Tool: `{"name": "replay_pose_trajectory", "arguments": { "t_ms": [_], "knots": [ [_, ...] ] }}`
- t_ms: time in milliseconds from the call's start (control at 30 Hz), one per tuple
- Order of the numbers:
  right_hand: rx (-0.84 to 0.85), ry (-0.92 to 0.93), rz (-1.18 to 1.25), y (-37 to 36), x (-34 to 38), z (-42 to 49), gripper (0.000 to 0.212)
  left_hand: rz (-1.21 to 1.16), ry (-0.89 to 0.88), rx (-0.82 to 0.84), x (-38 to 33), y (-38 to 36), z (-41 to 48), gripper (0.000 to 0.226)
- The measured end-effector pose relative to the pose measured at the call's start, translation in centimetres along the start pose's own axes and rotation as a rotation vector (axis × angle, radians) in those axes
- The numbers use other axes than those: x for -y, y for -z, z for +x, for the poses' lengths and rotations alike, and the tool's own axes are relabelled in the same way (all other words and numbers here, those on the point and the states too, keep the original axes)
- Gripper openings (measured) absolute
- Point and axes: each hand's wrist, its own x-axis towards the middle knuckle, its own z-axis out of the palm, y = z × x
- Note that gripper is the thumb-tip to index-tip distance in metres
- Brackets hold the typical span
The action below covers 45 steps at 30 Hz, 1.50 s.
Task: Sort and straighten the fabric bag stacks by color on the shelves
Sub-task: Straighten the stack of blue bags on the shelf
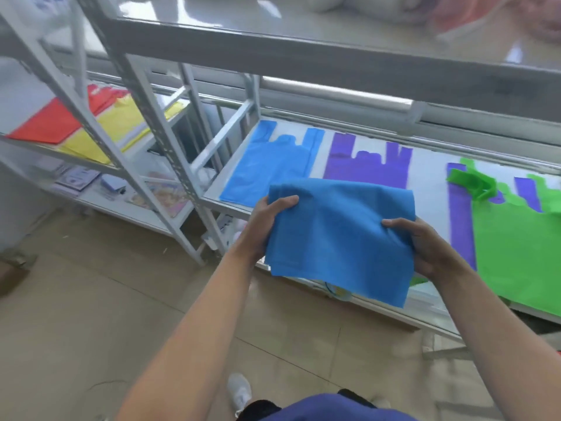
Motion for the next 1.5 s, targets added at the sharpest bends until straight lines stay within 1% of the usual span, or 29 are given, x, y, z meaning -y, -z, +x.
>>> {"name": "replay_pose_trajectory", "arguments": {
  "t_ms": [67, 233, 267, 333, 367, 433, 533, 600, 667, 767, 833, 933, 1000, 1067, 1100, 1167, 1300, 1400, 1500],
  "knots": [
    [-0.03, 0.003, -0.026, -4.1, -0.9, 1.8, 0.041, 0.038, 0.001, 0.016, -2.3, 4.0, 0.6, 0.024],
    [-0.115, 0.002, -0.14, -11.4, -1.8, 5.2, 0.033, 0.089, 0.088, 0.043, -6.3, 11.6, 3.6, 0.039],
    [-0.142, 0.031, -0.208, -12.3, -1.7, 6.1, 0.032, 0.096, 0.104, 0.05, -7.0, 12.7, 4.5, 0.04],
    [-0.198, 0.098, -0.419, -14.2, -1.2, 8.3, 0.032, 0.137, 0.122, 0.065, -8.2, 14.4, 6.5, 0.038],
    [-0.221, 0.119, -0.515, -15.2, -0.7, 9.5, 0.031, 0.181, 0.119, 0.051, -8.8, 14.8, 7.5, 0.038],
    [-0.235, 0.147, -0.605, -16.7, 0.8, 12.2, 0.029, 0.295, 0.086, -0.005, -10.1, 15.6, 9.6, 0.039],
    [-0.238, 0.22, -0.589, -18.0, 3.5, 16.6, 0.039, 0.375, -0.015, -0.043, -12.5, 15.9, 12.8, 0.038],
    [-0.222, 0.31, -0.535, -18.2, 5.6, 19.4, 0.033, 0.34, -0.103, -0.05, -14.6, 15.7, 14.9, 0.041],
    [-0.24, 0.402, -0.42, -17.7, 7.7, 22.2, 0.031, 0.293, -0.193, -0.067, -16.4, 15.8, 17.3, 0.046],
    [-0.255, 0.47, -0.235, -16.1, 8.8, 25.4, 0.041, 0.252, -0.258, -0.049, -16.7, 16.4, 20.6, 0.046],
    [-0.257, 0.432, -0.227, -14.5, 7.4, 27.6, 0.04, 0.269, -0.231, -0.063, -14.9, 17.1, 22.5, 0.05],
    [-0.306, 0.252, -0.325, -12.6, 3.3, 31.2, 0.036, 0.374, -0.133, -0.142, -9.9, 18.4, 24.6, 0.054],
    [-0.343, 0.128, -0.393, -11.9, 1.0, 33.5, 0.033, 0.446, -0.06, -0.251, -6.7, 19.3, 25.4, 0.06],
    [-0.359, 0.032, -0.484, -11.4, -1.0, 35.5, 0.025, 0.51, -0.022, -0.332, -3.6, 20.8, 25.9, 0.056],
    [-0.351, -0.007, -0.54, -10.9, -1.9, 36.2, 0.024, 0.539, -0.012, -0.332, -2.6, 21.3, 25.8, 0.057],
    [-0.358, -0.06, -0.624, -10.0, -3.3, 36.8, 0.028, 0.587, -0.006, -0.307, -0.9, 22.2, 25.8, 0.064],
    [-0.405, -0.03, -0.684, -9.2, -4.3, 36.7, 0.034, 0.677, 0.03, -0.31, -0.8, 22.8, 25.6, 0.073],
    [-0.428, -0.009, -0.684, -9.9, -4.1, 35.8, 0.031, 0.816, 0.006, -0.249, -0.8, 23.5, 26.3, 0.092],
    [-0.478, 0.039, -0.691, -10.5, -4.1, 34.7, 0.034, 0.89, -0.041, -0.218, -1.2, 22.9, 26.8, 0.089]
  ]
}}
